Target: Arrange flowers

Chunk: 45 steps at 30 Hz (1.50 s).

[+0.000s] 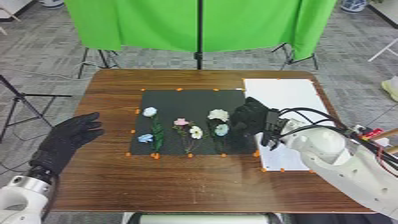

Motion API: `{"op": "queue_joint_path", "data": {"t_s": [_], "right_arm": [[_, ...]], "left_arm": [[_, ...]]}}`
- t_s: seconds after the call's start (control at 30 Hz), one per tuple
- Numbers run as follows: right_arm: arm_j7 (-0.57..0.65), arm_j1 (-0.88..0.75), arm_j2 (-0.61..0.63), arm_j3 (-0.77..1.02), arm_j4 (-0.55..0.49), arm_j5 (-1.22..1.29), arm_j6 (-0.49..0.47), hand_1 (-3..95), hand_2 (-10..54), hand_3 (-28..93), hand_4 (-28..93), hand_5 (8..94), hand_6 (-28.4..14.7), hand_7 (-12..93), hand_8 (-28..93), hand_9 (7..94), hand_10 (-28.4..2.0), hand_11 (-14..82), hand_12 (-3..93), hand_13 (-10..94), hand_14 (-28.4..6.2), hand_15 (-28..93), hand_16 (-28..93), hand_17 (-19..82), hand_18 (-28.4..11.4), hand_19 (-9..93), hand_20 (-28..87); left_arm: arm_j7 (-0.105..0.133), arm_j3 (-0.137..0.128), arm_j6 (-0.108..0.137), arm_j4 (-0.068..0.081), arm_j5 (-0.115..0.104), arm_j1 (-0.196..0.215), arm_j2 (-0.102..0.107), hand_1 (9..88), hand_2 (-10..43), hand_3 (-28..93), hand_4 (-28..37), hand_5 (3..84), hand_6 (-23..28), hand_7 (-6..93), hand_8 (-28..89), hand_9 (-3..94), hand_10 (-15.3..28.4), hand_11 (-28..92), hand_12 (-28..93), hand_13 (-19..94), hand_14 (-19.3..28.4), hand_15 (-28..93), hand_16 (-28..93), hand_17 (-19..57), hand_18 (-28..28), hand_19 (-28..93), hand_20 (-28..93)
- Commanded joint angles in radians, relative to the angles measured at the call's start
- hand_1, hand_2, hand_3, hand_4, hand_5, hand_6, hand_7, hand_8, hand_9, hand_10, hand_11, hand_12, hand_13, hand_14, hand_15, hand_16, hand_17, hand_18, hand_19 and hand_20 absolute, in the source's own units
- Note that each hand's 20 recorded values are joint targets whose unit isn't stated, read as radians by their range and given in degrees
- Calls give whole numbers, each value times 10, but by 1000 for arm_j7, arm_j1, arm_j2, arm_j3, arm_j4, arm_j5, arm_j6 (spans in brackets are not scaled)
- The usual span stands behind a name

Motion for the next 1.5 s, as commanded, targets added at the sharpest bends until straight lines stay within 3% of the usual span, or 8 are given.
{"op": "queue_joint_path", "data": {"t_s": [0.03,0.17,0.83,1.5], "right_arm": [[37,-17,2,13,-24,4,109,238,-41,904,-283,493,3,450,-275,466,-93,446,200,577,-37,633,178,243,-168,765,445],[12,-22,-10,17,-42,13,123,235,-40,911,-283,439,-11,460,-277,425,-97,462,194,554,-42,663,173,242,-166,773,442],[-44,16,-54,-55,-34,-9,29,238,-25,910,-283,465,5,439,-282,448,-83,430,178,548,-42,667,157,234,-166,768,441],[-35,24,-5,-36,-40,-22,19,240,-6,893,-283,591,23,413,-273,560,-82,410,194,582,-41,640,164,230,-168,756,449]], "left_arm": [[-1,0,0,-2,1,17,-6,279,64,727,-281,398,62,240,-119,362,151,299,144,278,177,487,-66,-81,240,594,-26],[-5,2,-2,-1,3,13,-9,278,64,728,-280,398,62,240,-120,362,152,300,144,278,177,488,-66,-81,240,594,-26],[-16,5,-7,2,6,6,-10,278,64,729,-281,398,62,241,-120,362,153,300,143,279,177,488,-66,-81,240,595,-26],[-11,4,-5,2,5,10,-8,279,65,728,-281,398,62,240,-119,362,153,301,143,279,176,487,-66,-81,240,595,-27]]}}
